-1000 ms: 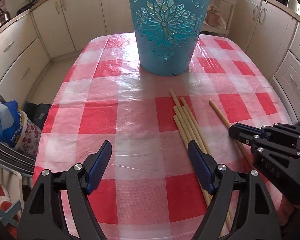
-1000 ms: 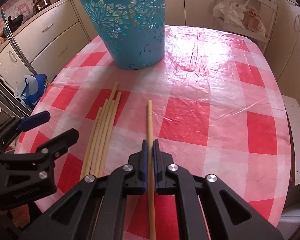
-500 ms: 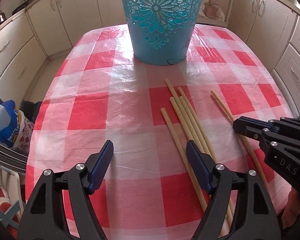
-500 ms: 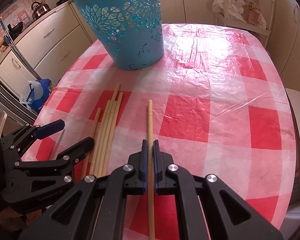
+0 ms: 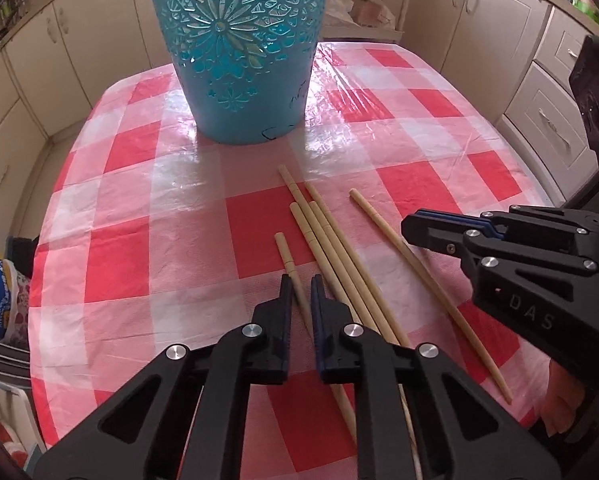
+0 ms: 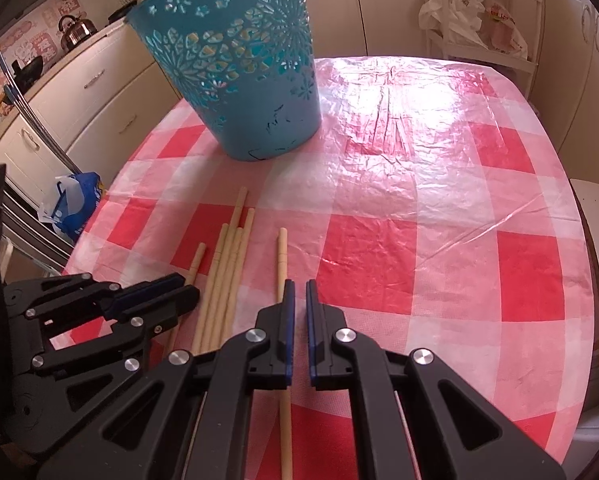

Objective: Organize utensils
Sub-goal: 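Close the right gripper on a chopstick while the left gripper grasps another, then lift both held chopsticks and carry them above the teal cup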

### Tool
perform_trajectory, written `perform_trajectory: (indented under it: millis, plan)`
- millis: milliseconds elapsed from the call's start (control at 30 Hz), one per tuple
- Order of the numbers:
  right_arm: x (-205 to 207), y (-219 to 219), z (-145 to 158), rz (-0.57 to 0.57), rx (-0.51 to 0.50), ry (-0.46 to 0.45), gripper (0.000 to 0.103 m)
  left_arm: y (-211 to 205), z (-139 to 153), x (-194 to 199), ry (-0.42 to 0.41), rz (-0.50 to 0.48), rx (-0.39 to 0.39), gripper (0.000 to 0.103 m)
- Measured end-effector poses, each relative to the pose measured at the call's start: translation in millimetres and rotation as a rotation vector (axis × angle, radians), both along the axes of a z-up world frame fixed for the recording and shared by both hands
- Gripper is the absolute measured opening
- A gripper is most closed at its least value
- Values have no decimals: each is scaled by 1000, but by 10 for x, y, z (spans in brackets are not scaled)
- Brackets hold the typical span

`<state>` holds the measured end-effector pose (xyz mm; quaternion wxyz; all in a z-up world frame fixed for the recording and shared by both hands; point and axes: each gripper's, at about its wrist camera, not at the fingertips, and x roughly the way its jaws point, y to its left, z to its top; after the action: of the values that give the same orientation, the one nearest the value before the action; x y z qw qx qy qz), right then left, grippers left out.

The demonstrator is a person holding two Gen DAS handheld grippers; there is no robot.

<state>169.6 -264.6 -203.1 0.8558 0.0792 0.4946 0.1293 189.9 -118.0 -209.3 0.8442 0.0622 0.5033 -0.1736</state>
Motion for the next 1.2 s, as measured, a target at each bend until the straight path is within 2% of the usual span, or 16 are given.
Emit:
perform_trajectory:
  millis: [33, 67, 167, 300, 367, 467, 600, 667, 767, 867, 1033, 1200]
  plan:
    - [-5, -16, 32, -2, 11, -8, 24, 34, -2, 17, 16, 2, -22, 7]
    - [-14, -15, 61, 0, 18, -21, 31, 61, -2, 37, 29, 2, -38, 6]
    - [-19, 61, 66, 41, 12, -26, 34, 76, -2, 75, 52, -29, -42, 6]
    - [-12, 164, 7, 66, -55, -21, 28, 21, -3, 90, 48, -47, -8, 6]
    - [-16, 164, -6, 67, -62, -21, 22, -22, -1, 71, 31, -54, 25, 6]
    - [-20, 199, -48, 74, -107, -24, 8, -87, -3, 45, 2, -67, 72, 6]
    - [-58, 332, -47, 105, -220, -61, 6, -90, -7, 54, -1, -62, 67, 5]
    - [-71, 337, -44, 109, -211, -62, 6, -62, -2, 62, 4, -47, 61, 5]
    - [-74, 235, -5, 86, -130, -56, 6, 8, 58, 42, -17, -19, 49, 5]
    - [-78, 101, 68, 45, -31, -58, 6, 61, 221, -3, -87, 0, 39, 5]
    - [-73, -34, 158, -11, 96, -75, 6, 108, 575, -86, -249, 28, -26, 5]
    - [-91, -128, 261, -45, 172, -107, 6, 215, 1077, -174, -451, 69, -168, 5]
